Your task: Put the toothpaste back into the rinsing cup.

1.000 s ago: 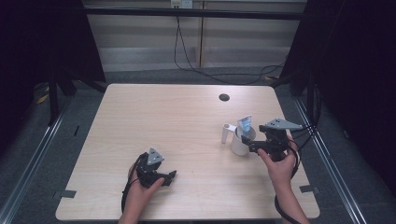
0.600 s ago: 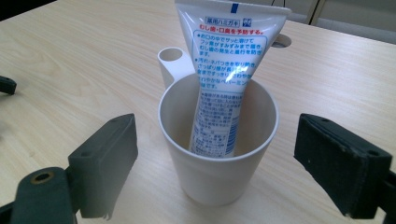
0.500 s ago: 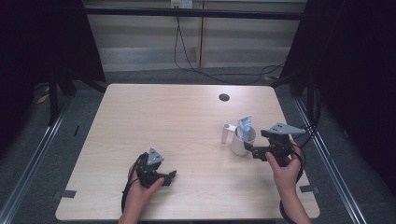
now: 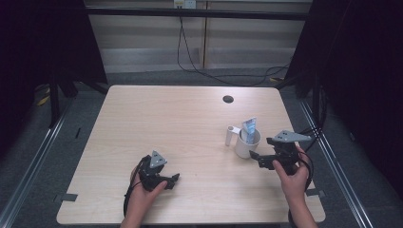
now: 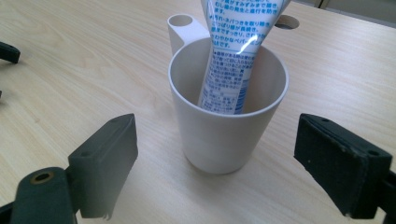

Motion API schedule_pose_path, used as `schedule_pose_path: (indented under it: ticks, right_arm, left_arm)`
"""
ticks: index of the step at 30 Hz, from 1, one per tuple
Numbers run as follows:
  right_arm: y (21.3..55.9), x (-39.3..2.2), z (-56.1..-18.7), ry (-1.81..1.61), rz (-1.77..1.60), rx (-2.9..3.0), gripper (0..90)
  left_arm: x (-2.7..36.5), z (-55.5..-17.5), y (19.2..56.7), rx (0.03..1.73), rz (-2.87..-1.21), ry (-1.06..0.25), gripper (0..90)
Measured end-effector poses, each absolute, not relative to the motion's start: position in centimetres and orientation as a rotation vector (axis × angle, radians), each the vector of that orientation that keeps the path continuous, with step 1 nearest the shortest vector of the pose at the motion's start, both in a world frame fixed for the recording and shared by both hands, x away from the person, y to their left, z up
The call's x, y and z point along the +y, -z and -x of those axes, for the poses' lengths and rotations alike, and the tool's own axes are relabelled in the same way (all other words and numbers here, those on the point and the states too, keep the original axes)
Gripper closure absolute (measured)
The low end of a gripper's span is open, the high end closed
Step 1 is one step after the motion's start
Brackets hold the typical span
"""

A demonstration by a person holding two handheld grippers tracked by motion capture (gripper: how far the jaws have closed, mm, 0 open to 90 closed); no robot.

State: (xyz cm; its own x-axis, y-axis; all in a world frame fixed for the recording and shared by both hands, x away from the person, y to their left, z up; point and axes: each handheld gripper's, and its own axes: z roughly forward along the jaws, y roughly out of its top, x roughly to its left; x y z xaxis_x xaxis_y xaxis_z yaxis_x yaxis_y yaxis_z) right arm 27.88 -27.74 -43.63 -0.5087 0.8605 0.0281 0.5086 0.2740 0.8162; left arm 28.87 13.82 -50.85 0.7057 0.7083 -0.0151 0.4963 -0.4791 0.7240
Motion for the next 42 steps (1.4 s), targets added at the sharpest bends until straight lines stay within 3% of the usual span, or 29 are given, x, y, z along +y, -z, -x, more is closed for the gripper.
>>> schedule_pose_path:
  ticks: [42]
  right_arm:
    - [48.4, -29.0, -25.7, -0.996, -1.310, 2.298, 13.1]
  left_arm:
    - [13.8, -28.9, 50.9, 0.915, -2.177, -0.369, 15.8]
